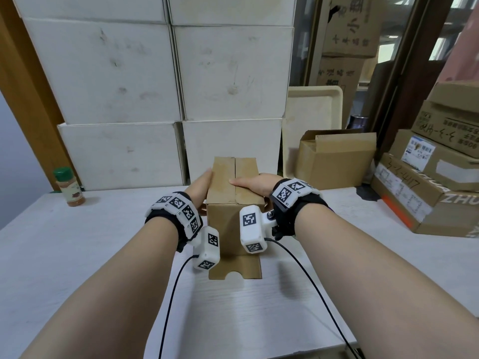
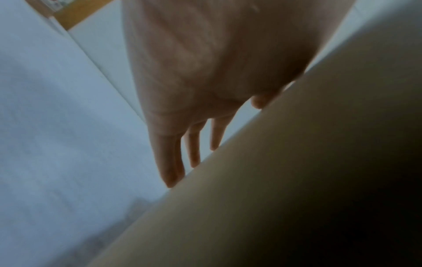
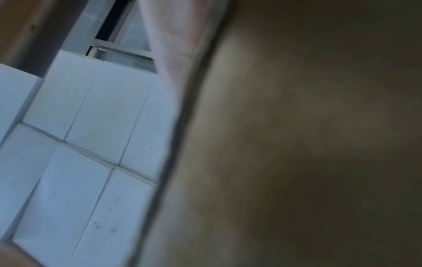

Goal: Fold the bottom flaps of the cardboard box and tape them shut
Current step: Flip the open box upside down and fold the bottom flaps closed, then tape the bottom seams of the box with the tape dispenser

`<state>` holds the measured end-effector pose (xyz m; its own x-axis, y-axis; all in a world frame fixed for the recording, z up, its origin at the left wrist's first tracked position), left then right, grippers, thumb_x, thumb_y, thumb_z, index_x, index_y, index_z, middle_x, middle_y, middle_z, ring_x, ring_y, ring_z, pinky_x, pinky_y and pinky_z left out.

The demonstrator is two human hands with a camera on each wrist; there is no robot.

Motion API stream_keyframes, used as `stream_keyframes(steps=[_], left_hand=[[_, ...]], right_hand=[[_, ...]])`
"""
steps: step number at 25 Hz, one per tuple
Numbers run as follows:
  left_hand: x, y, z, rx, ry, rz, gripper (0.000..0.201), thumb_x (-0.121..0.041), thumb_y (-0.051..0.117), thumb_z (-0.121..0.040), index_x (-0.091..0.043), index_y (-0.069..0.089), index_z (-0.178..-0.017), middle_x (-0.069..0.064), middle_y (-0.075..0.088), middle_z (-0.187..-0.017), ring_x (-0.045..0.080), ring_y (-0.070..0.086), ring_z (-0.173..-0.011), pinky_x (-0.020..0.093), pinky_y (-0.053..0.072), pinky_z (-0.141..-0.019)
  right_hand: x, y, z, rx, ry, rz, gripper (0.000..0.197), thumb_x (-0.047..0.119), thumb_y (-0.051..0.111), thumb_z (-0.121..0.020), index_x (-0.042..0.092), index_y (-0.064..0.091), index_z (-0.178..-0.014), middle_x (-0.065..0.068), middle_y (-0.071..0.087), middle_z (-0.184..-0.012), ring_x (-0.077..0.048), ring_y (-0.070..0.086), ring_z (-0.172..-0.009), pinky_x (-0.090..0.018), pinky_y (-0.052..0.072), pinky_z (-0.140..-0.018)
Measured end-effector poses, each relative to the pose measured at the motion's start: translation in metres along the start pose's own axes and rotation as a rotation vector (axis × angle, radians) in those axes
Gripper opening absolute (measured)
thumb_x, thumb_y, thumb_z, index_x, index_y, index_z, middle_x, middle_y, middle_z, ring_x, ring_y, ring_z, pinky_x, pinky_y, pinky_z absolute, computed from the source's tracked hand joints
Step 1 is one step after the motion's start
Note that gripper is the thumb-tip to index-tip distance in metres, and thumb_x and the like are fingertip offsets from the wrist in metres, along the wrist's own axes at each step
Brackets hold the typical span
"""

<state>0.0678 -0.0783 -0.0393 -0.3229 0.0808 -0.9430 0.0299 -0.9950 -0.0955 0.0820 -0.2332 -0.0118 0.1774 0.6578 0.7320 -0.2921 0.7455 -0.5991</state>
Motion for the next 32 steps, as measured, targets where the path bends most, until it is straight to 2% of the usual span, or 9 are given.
stream_keyframes(steps=[2,5,8,12,15,19,23,28,32], left_hand=[[-0.003,-0.001,-0.005,0.015,-0.013,-0.035,0.081,-0.079,0.046,-0.060,-0.021,0.064,-0.112,0.012,0.069,-0.114,0.030,0.064,-0.109,0.048,0.046,-0.101],[-0.014,0.003,0.011,0.000,0.035,-0.140,0.062,-0.057,0.059,-0.074,-0.020,0.056,-0.124,0.007,0.062,-0.122,0.027,0.062,-0.110,0.043,0.045,-0.103],[-0.041,0.002,0.024,-0.145,0.304,-0.474,0.062,-0.034,0.058,-0.089,-0.025,0.033,-0.146,0.002,0.043,-0.143,0.021,0.044,-0.131,0.031,0.034,-0.110],[-0.057,0.017,0.027,-0.104,0.428,-0.808,0.039,-0.024,0.044,-0.098,-0.022,0.050,-0.137,0.002,0.018,-0.158,0.018,0.024,-0.144,0.024,0.015,-0.114],[-0.056,0.024,0.025,-0.054,0.426,-0.926,0.039,-0.019,0.038,-0.100,-0.018,0.047,-0.138,0.001,0.029,-0.155,0.017,0.027,-0.142,0.023,0.015,-0.114],[-0.051,0.032,0.020,-0.081,0.352,-0.996,0.046,-0.039,0.040,-0.096,-0.021,0.041,-0.138,0.004,0.033,-0.149,0.025,0.039,-0.134,0.033,0.028,-0.110],[-0.045,0.035,0.015,-0.039,0.307,-1.147,0.061,-0.058,0.026,-0.091,-0.032,0.026,-0.147,-0.004,0.014,-0.158,0.023,0.024,-0.143,0.035,0.019,-0.116],[-0.045,0.033,0.018,-0.079,0.321,-1.123,0.054,-0.053,0.033,-0.095,-0.034,0.028,-0.146,-0.005,0.014,-0.158,0.024,0.026,-0.143,0.034,0.018,-0.116],[-0.045,0.032,0.017,-0.084,0.333,-1.104,0.055,-0.054,0.034,-0.094,-0.035,0.030,-0.145,-0.006,0.016,-0.157,0.025,0.028,-0.141,0.034,0.019,-0.116]], right_hand=[[-0.001,0.000,0.001,0.013,0.005,-0.027,0.078,0.070,0.068,-0.061,0.015,0.061,-0.117,-0.008,0.070,-0.108,-0.028,0.068,-0.098,-0.036,0.054,-0.085],[0.002,-0.001,0.001,0.024,-0.019,0.022,0.074,0.071,0.062,-0.070,0.013,0.061,-0.116,-0.010,0.068,-0.113,-0.030,0.066,-0.103,-0.041,0.051,-0.095],[0.005,-0.002,0.005,0.028,-0.036,0.058,0.064,0.068,0.053,-0.079,0.014,0.060,-0.112,-0.010,0.067,-0.114,-0.031,0.064,-0.107,-0.038,0.049,-0.096],[0.009,-0.005,0.016,-0.037,-0.056,0.125,0.059,0.055,0.035,-0.095,0.006,0.055,-0.122,-0.011,0.063,-0.113,-0.031,0.059,-0.111,-0.034,0.044,-0.091],[0.013,-0.003,0.019,-0.061,-0.054,0.100,0.054,0.038,0.024,-0.103,-0.001,0.047,-0.132,-0.018,0.059,-0.116,-0.034,0.052,-0.122,-0.034,0.041,-0.094],[0.012,-0.004,0.018,-0.131,-0.095,0.023,0.045,0.027,0.032,-0.103,-0.001,0.046,-0.134,-0.018,0.050,-0.137,-0.032,0.049,-0.126,-0.032,0.042,-0.095],[0.012,-0.002,0.021,-0.173,-0.115,0.033,0.042,0.019,0.029,-0.103,-0.003,0.045,-0.135,-0.019,0.048,-0.138,-0.031,0.048,-0.127,-0.032,0.040,-0.097],[0.002,-0.015,0.018,-0.363,-0.100,0.078,0.042,-0.001,0.022,-0.097,-0.003,0.036,-0.137,-0.023,0.048,-0.133,-0.034,0.049,-0.122,-0.037,0.040,-0.096],[-0.032,-0.038,0.010,-0.458,-0.041,0.164,0.036,0.011,0.036,-0.091,0.003,0.050,-0.124,-0.017,0.055,-0.124,-0.035,0.055,-0.111,-0.042,0.047,-0.094]])
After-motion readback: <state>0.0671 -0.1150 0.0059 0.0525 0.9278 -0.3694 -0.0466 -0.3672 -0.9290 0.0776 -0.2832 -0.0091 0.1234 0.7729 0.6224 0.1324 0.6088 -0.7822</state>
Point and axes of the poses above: each hand's wrist, its own z-axis away from the middle knuckle, its own y-axis out of the palm, x = y × z, the point moved 5 cm from there along -z, towards the middle knuckle
